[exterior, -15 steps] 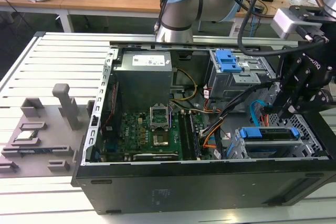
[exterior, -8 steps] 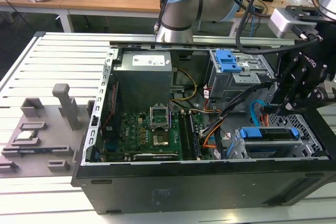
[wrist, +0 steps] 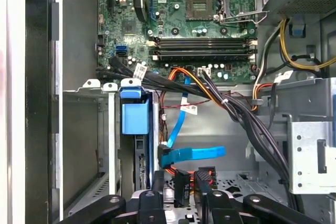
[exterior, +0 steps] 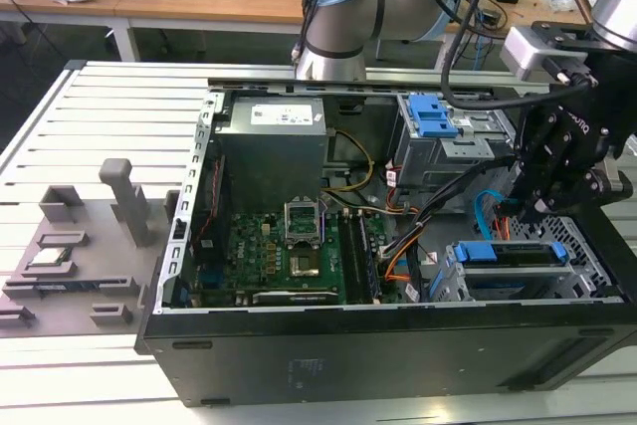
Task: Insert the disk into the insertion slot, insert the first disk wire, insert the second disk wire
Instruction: 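Insert the first disk wire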
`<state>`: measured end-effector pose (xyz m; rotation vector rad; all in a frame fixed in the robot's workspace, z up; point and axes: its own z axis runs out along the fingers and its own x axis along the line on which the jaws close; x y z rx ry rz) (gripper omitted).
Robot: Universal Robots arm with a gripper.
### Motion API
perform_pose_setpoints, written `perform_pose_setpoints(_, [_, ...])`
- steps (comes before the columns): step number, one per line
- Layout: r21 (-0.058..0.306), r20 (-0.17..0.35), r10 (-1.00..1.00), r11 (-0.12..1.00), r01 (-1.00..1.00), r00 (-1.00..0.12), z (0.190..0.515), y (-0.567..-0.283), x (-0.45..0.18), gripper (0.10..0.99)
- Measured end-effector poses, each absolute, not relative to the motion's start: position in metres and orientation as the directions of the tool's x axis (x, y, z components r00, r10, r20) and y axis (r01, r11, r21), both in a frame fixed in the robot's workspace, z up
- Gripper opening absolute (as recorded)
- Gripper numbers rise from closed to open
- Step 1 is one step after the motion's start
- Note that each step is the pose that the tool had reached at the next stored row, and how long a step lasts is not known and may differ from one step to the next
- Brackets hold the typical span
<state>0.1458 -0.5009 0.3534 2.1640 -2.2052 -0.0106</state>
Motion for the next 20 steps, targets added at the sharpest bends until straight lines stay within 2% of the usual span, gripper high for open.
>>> perform_pose_setpoints(6, [0.041,0.034,-0.999,0.02,-0.999,-0.018,0.353,-0.501,0.146,0.349])
perform_pose_setpoints(8, [0.041,0.034,-0.999,0.02,-0.999,-0.018,0.353,-0.501,0.146,0.22])
perform_pose_setpoints(9, [0.041,0.035,-0.999,0.02,-0.999,-0.018,0.353,-0.501,0.146,0.22])
perform_pose_setpoints(10, [0.041,0.035,-0.999,0.02,-0.999,-0.018,0.353,-0.501,0.146,0.169])
perform_pose_setpoints(15, [0.041,0.036,-0.999,0.02,-0.999,-0.018,0.353,-0.504,0.146,0.169])
perform_pose_setpoints(20, [0.041,0.036,-0.999,0.02,-0.999,-0.018,0.353,-0.527,0.146,0.169])
